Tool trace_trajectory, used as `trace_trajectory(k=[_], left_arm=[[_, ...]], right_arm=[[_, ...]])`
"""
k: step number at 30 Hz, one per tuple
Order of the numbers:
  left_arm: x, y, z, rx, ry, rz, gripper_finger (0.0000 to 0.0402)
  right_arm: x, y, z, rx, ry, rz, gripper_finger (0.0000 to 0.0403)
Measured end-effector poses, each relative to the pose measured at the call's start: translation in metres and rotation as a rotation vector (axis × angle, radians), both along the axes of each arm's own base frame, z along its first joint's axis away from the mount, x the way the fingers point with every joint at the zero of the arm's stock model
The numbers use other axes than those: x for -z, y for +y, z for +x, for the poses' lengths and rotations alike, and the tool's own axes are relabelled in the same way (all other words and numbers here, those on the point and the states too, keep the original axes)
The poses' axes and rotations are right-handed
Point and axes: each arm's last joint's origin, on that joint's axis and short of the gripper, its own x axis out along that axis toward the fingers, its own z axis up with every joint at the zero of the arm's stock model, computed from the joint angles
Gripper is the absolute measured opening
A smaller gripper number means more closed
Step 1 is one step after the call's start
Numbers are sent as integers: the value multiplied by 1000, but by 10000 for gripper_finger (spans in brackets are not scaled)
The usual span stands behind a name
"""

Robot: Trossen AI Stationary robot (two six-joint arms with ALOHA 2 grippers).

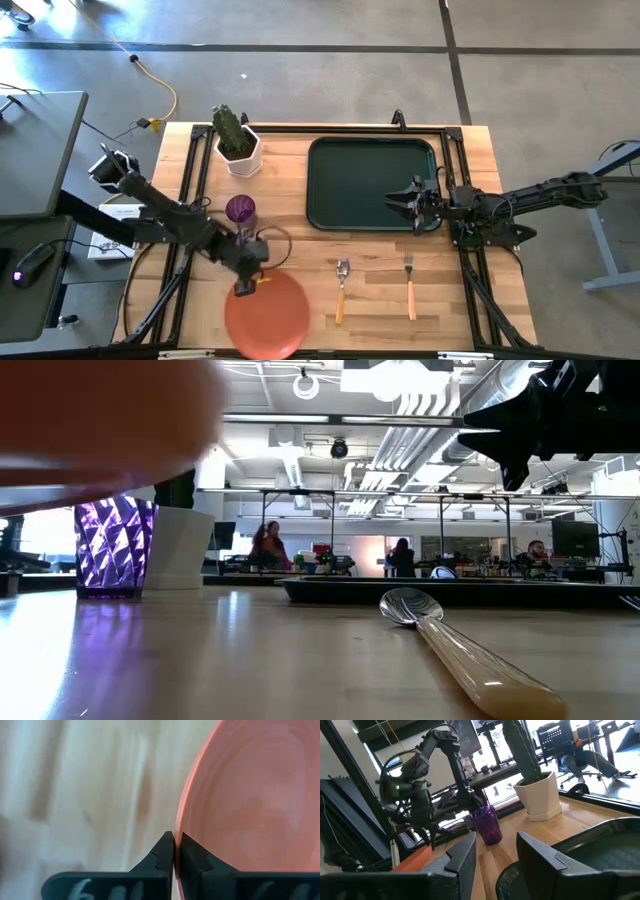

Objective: Pick and place plate/cup/fork/spoon on tray
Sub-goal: Put the orange plate on the black tray

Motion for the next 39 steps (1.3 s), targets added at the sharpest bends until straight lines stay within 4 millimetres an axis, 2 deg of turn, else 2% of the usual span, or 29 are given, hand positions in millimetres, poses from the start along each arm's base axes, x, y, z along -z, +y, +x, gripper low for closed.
trace_trajectory(k=[5,11,19,25,33,39], left_arm=[[-23,39,30,-110,-112,88,2],[-54,106,57,-371,-255,237,2],[-82,188,76,-578,-486,313,5],[-72,226,90,-642,-490,374,5],[-39,259,116,-668,-396,408,5],[-22,274,141,-646,-366,350,5]], right_arm=[[0,0,0,5,-5,26,133],[0,-1,0,37,-8,48,133],[-2,-1,-1,37,-13,40,133],[-26,-2,4,95,31,-49,133],[-85,-11,3,412,279,-171,133],[-108,-10,1,416,326,-198,133]])
